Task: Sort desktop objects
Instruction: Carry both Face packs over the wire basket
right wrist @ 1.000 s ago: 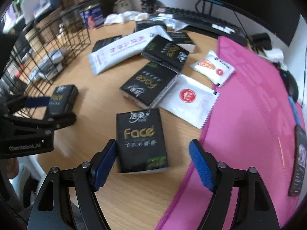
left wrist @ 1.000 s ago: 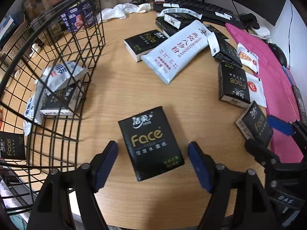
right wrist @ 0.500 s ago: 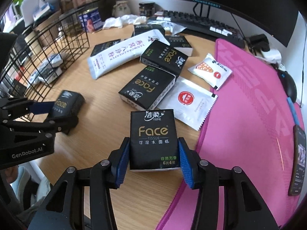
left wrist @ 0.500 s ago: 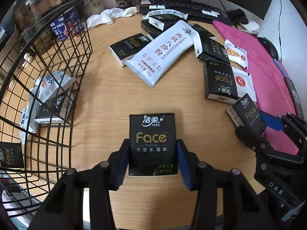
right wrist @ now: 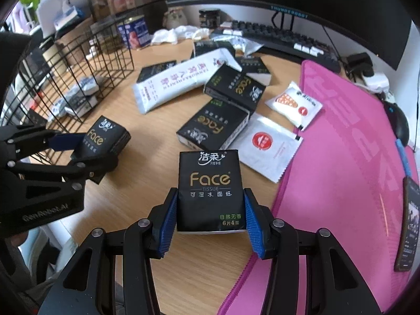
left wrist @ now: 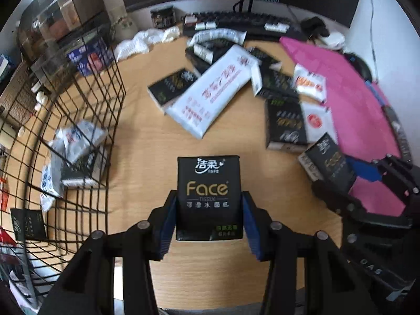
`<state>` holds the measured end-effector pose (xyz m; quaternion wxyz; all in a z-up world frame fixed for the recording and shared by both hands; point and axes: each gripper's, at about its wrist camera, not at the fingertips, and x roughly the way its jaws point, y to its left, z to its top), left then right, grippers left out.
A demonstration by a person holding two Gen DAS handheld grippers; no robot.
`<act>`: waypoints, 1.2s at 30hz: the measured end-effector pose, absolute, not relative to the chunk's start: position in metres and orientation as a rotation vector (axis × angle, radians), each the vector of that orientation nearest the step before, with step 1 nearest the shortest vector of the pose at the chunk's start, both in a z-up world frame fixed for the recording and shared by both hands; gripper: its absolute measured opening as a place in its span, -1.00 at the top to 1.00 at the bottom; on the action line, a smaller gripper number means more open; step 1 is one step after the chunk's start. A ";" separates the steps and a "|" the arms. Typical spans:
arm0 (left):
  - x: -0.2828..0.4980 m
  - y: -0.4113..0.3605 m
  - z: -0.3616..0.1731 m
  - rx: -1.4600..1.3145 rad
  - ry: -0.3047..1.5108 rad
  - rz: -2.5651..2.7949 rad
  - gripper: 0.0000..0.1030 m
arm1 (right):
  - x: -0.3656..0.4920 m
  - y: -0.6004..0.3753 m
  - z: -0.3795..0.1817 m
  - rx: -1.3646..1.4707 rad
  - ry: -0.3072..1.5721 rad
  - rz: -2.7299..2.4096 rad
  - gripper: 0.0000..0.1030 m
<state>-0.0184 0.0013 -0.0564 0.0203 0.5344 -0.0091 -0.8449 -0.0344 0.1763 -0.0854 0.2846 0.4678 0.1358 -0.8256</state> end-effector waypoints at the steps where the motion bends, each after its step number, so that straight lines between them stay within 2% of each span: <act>1: -0.018 0.003 -0.050 1.636 -0.047 -2.633 -0.01 | -0.034 0.176 -0.081 1.241 0.361 -2.214 0.08; 6: -0.012 0.004 -0.004 1.508 -0.080 -2.731 -0.01 | -0.033 0.168 -0.044 1.141 0.354 -2.236 0.08; 11: 0.003 -0.027 0.052 1.266 -0.090 -2.743 -0.01 | -0.026 0.134 0.013 0.963 0.367 -2.220 0.08; 16: 0.021 -0.093 0.077 1.144 0.040 -2.674 -0.01 | -0.015 0.071 0.061 0.814 0.414 -2.104 0.08; 21: 0.038 -0.152 0.080 1.093 0.081 -2.540 -0.01 | -0.008 -0.004 0.075 0.767 0.476 -1.979 0.08; 25: 0.041 -0.196 0.067 1.114 0.189 -2.468 -0.01 | -0.009 -0.056 0.068 0.776 0.503 -1.898 0.08; 36: 0.015 -0.208 0.025 1.245 0.181 -2.414 -0.01 | -0.032 -0.091 0.025 0.893 0.514 -1.821 0.08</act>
